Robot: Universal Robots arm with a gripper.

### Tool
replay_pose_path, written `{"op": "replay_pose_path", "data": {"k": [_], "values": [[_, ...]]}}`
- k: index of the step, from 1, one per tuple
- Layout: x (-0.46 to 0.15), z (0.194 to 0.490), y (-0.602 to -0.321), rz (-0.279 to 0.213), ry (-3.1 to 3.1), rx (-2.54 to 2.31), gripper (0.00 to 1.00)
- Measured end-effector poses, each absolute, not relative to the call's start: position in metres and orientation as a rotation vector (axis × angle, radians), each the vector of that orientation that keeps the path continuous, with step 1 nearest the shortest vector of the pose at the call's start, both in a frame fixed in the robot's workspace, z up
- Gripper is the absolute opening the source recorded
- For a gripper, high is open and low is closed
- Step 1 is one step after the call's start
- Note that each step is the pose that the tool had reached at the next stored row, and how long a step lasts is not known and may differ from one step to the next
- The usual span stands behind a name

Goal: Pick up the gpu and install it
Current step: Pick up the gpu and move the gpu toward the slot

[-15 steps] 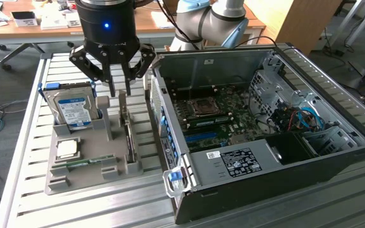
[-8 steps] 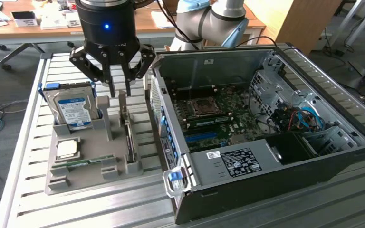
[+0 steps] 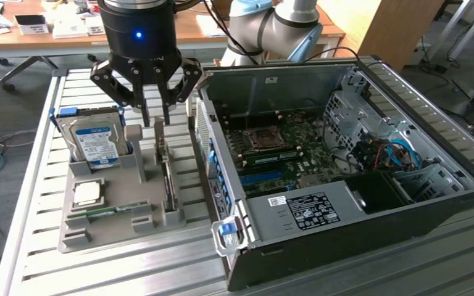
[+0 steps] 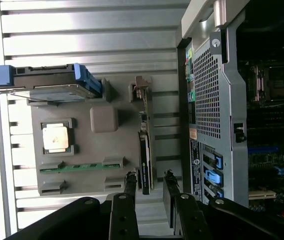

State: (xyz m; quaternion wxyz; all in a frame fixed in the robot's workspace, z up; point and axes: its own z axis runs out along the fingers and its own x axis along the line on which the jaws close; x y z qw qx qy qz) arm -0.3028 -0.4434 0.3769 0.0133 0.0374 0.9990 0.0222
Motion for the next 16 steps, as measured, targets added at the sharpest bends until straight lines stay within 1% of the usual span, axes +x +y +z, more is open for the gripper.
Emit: {"op": "replay_pose_path", "data": {"k": [16], "values": [[-0.3027, 0.3701, -0.4433, 0.07, 3.112, 0.116, 0.36]]}}
